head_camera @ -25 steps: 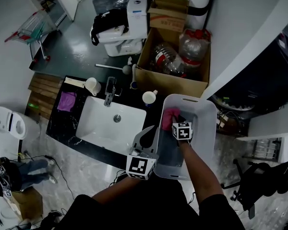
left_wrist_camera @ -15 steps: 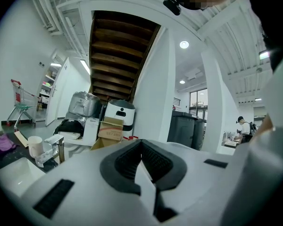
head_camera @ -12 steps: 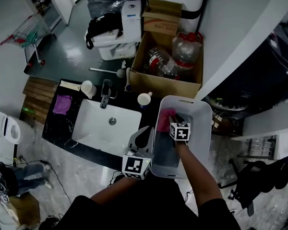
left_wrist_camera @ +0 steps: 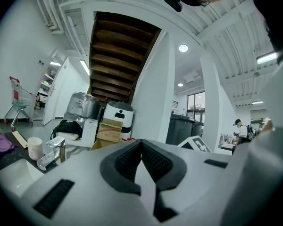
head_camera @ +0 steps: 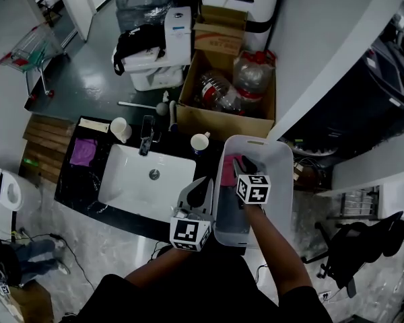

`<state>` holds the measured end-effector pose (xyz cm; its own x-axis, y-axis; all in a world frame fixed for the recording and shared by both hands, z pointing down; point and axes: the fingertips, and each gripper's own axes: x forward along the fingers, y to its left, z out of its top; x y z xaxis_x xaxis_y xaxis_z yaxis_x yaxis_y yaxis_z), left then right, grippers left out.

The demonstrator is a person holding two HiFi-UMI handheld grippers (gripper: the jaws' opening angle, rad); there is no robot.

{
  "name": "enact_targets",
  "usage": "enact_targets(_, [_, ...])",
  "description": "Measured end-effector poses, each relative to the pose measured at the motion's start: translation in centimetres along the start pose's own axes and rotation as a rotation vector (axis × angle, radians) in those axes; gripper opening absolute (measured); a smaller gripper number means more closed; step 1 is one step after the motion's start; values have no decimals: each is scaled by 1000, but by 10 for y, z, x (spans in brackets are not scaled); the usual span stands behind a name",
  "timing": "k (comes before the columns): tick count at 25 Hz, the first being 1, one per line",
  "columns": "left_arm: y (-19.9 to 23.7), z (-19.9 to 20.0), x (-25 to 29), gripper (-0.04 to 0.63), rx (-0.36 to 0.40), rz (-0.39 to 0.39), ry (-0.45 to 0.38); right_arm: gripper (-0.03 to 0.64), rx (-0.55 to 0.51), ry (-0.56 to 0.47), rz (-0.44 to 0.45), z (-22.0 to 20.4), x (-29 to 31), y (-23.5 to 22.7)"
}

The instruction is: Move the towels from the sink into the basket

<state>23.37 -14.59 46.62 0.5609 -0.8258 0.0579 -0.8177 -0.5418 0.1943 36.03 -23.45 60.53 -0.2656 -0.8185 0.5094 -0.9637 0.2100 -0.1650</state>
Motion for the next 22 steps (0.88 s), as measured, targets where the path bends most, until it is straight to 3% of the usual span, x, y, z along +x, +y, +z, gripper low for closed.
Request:
enact_targets(5, [7, 4, -8, 12, -2, -23, 0, 113, -50, -102, -30, 35, -35, 28])
enact_targets(14, [26, 19, -24, 12, -33, -80, -31, 37, 38, -260, -196, 67, -109, 49])
enact_targets(22, [36, 41, -41, 12, -66, -159, -44, 29, 7, -332, -149, 86, -133, 122])
